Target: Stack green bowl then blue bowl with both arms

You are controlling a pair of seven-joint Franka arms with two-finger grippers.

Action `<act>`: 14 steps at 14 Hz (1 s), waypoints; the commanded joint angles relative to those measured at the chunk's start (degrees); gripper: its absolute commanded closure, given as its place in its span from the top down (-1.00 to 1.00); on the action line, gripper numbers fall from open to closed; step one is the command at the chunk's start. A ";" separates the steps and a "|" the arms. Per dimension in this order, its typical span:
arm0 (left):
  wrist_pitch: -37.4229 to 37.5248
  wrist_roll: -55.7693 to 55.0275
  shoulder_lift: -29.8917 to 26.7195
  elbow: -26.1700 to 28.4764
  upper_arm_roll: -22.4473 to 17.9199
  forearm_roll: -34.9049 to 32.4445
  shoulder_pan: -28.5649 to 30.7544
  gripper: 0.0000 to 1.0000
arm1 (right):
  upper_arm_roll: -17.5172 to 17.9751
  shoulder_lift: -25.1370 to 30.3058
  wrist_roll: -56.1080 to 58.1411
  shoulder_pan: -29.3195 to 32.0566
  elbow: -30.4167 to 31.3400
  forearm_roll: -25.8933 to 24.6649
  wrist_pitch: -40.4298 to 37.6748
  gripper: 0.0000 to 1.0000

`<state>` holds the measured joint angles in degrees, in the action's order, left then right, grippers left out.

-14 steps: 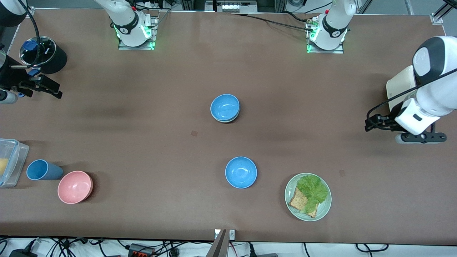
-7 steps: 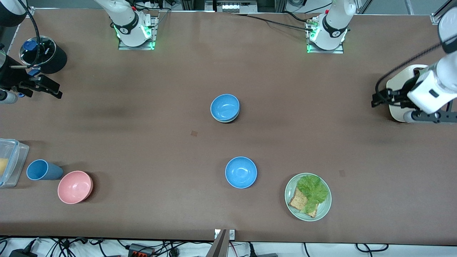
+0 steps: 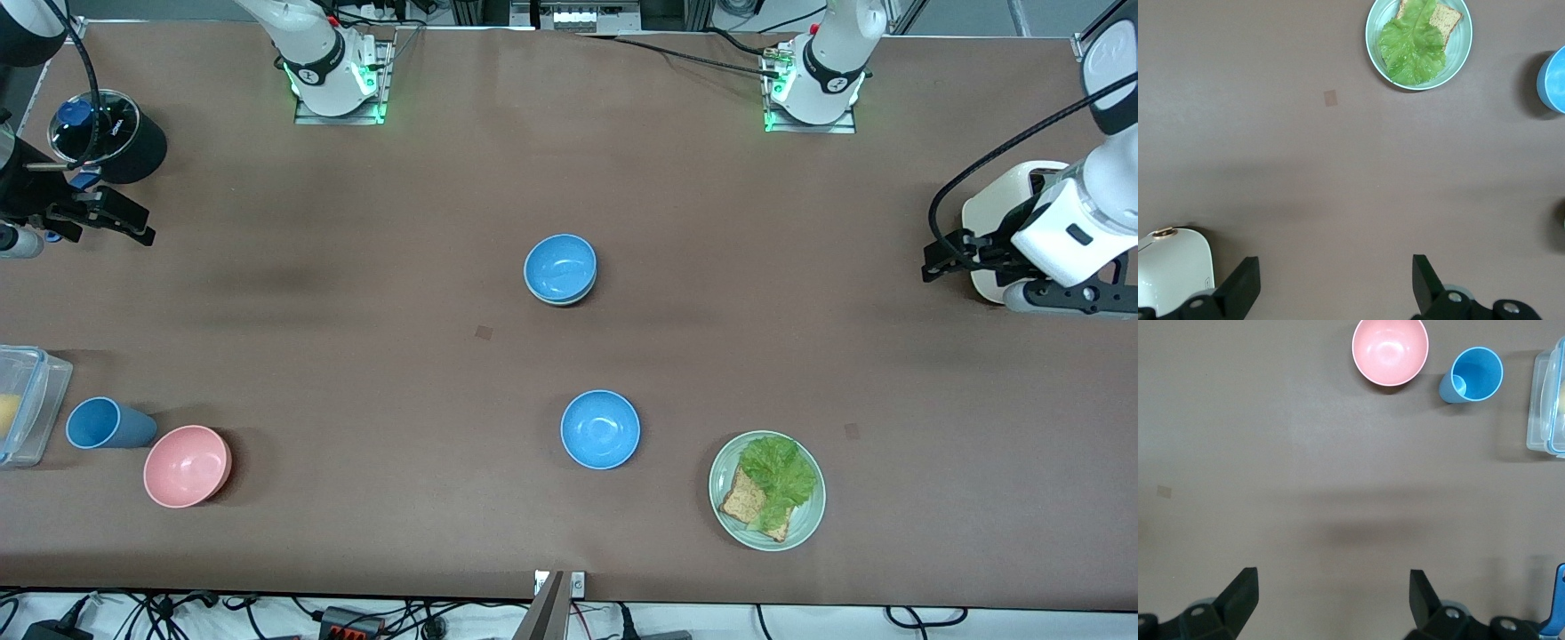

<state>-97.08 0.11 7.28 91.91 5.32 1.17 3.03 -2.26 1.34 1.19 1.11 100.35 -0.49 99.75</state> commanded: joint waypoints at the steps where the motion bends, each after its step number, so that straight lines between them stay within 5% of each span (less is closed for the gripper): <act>1: -0.56 3.21 -0.95 0.72 -0.04 1.46 0.40 1.00 | -0.11 1.04 0.92 -0.23 0.99 -0.03 0.18 1.00; 4: 0.66 9.55 -0.68 0.28 -0.04 1.64 0.48 1.00 | -0.11 1.04 0.92 -0.23 0.99 -0.12 -0.08 1.00; 14: 3.48 1.73 -0.68 0.19 -0.04 1.73 0.49 1.00 | -0.11 1.12 0.92 -0.23 0.99 -0.03 -0.35 1.00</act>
